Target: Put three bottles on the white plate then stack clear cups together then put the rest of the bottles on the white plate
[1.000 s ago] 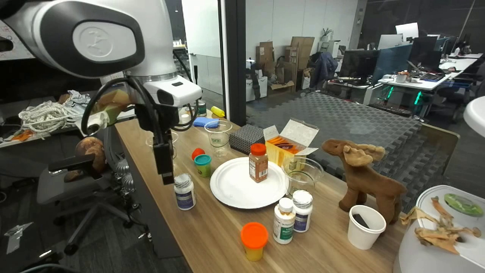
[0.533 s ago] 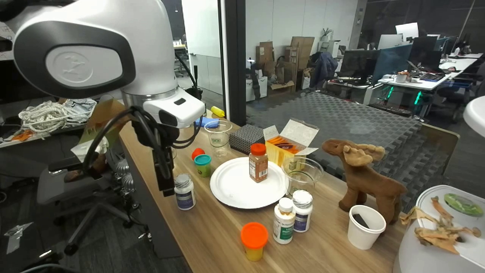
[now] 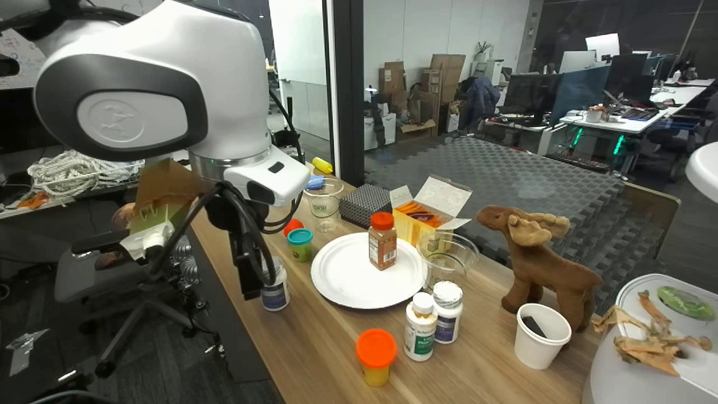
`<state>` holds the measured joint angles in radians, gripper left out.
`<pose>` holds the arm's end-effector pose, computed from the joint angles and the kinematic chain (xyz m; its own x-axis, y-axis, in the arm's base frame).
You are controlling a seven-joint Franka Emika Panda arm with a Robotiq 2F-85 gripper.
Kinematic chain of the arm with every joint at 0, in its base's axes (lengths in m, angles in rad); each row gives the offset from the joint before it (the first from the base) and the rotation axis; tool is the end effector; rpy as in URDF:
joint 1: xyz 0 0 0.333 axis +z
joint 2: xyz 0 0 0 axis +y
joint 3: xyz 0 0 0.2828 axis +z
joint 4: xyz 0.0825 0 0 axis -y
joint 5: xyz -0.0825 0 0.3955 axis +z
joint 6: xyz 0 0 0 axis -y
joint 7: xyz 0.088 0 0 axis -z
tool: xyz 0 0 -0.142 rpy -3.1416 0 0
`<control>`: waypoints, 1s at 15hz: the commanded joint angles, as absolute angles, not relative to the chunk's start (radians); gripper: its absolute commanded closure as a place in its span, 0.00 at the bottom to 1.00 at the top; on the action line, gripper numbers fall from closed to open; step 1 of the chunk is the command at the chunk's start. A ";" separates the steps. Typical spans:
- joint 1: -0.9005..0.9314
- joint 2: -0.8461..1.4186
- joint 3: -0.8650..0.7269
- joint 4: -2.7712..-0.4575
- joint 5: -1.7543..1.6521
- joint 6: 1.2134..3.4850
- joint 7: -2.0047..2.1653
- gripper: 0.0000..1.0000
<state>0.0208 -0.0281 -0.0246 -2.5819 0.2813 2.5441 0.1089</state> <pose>0.4493 0.0004 0.1919 0.9408 -0.3361 -0.0445 -0.3389 -0.9287 -0.1506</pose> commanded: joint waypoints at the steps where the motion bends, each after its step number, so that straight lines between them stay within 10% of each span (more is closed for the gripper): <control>1: 0.021 0.033 -0.006 -2.539 0.270 2.564 0.102 0.00; 5: 0.024 0.084 0.001 -2.508 0.182 2.620 0.163 0.00; 12: 0.051 0.082 -0.014 -2.507 -0.065 2.647 0.384 0.67; 15: 0.065 0.056 -0.011 -2.504 -0.138 2.623 0.468 0.74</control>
